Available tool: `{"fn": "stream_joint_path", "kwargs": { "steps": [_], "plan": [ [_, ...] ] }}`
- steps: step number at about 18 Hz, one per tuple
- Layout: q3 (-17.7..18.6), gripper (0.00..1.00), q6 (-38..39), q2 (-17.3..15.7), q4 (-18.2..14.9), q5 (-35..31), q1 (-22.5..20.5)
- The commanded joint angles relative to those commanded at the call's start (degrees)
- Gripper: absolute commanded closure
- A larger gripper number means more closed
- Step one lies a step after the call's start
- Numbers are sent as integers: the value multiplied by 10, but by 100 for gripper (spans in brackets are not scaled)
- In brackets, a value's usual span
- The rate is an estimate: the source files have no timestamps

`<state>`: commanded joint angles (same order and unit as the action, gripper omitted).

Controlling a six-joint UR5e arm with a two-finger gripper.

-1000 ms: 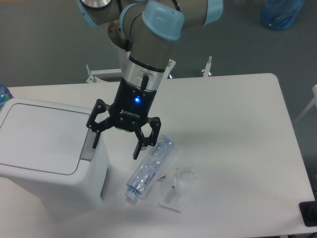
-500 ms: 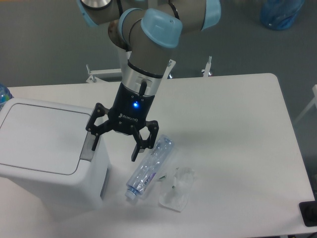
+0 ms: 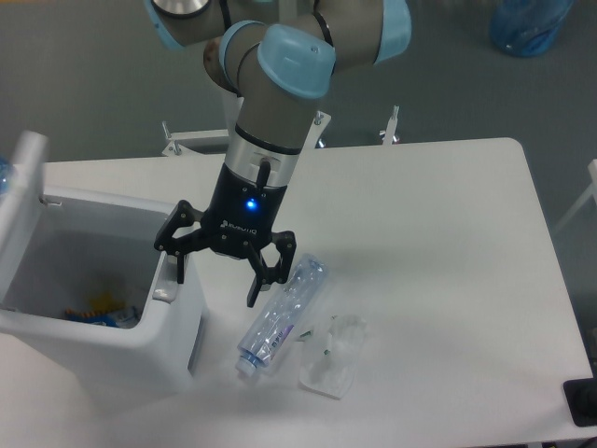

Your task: Open the trash can

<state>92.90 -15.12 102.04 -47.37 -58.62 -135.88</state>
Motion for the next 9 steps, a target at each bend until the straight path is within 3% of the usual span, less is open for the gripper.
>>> {"fn": "stream_joint_path", "kwargs": {
  "steps": [9],
  "plan": [
    [-27, 0, -13, 7, 0, 0, -18]
  ]
}}
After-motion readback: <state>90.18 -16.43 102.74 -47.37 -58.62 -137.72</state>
